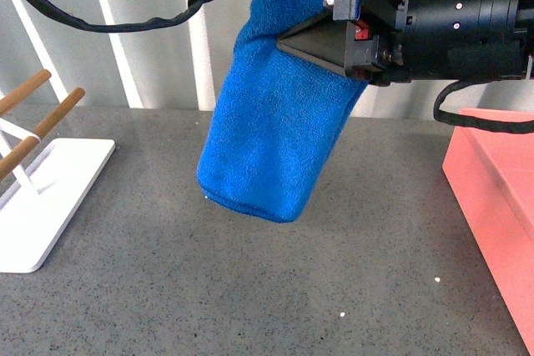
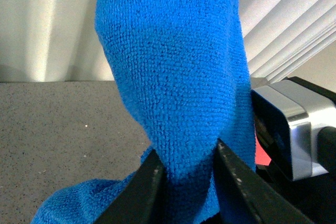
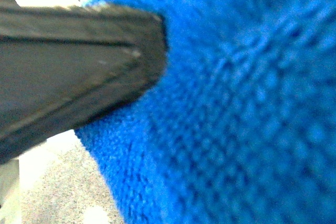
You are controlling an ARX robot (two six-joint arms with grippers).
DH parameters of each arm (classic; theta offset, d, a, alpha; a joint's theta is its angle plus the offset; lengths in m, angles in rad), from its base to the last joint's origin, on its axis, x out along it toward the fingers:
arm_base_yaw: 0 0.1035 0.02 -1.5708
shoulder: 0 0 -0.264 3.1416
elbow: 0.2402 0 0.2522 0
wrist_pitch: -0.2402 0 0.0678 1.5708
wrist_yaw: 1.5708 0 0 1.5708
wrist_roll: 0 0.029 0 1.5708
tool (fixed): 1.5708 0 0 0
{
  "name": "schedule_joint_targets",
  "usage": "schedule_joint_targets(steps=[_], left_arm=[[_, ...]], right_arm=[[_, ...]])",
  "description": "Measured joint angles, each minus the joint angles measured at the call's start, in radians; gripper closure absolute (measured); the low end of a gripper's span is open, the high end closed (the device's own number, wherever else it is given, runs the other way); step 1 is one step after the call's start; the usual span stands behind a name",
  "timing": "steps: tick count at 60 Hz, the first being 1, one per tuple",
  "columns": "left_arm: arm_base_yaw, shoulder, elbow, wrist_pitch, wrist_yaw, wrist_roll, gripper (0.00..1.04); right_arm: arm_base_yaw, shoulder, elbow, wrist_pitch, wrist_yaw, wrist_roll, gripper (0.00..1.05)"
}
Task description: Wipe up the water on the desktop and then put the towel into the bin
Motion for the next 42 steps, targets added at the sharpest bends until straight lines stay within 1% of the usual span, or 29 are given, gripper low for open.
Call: schedule_joint_targets(steps=[6,14,16,17,19,26,28,30,35,42], left_arm=[[0.000,0.000,0.000,0.000,0.000,0.000,0.60],[0.000,0.000,0.000,0.000,0.000,0.000,0.39],[0.000,0.000,0.000,0.000,0.000,0.000,0.36],[0.000,0.000,0.000,0.000,0.000,0.000,0.32],[0.000,0.000,0.000,0.000,0.000,0.000,0.28],[0.000,0.000,0.000,0.000,-0.002,0.000,0.11],[0.000,0.000,0.000,0.000,-0.002,0.000,0.07],[0.000,0.000,0.000,0.000,-0.001,0.000,0.05],[0.000,0.000,0.000,0.000,0.000,0.000,0.07],[0.000,0.000,0.000,0.000,0.000,0.000,0.07]], right_arm=[[0.000,0.000,-0.002,-0.010,0.003,-0.010,1.00],[0.000,-0.003,-0.002,-0.022,0.003,-0.025,1.00],[0.000,-0.004,-0.002,-0.026,0.003,-0.029,1.00],[0.000,-0.005,-0.002,-0.026,0.003,-0.030,1.00],[0.000,-0.005,-0.002,-0.027,0.003,-0.034,1.00],[0.000,-0.010,-0.002,-0.031,0.002,-0.043,1.00],[0.000,-0.011,-0.002,-0.031,0.002,-0.044,1.00],[0.000,-0.013,-0.002,-0.031,0.002,-0.047,1.00],[-0.003,-0.017,-0.006,-0.028,-0.002,-0.046,1.00],[-0.004,-0.021,-0.018,-0.028,-0.002,-0.047,1.00]])
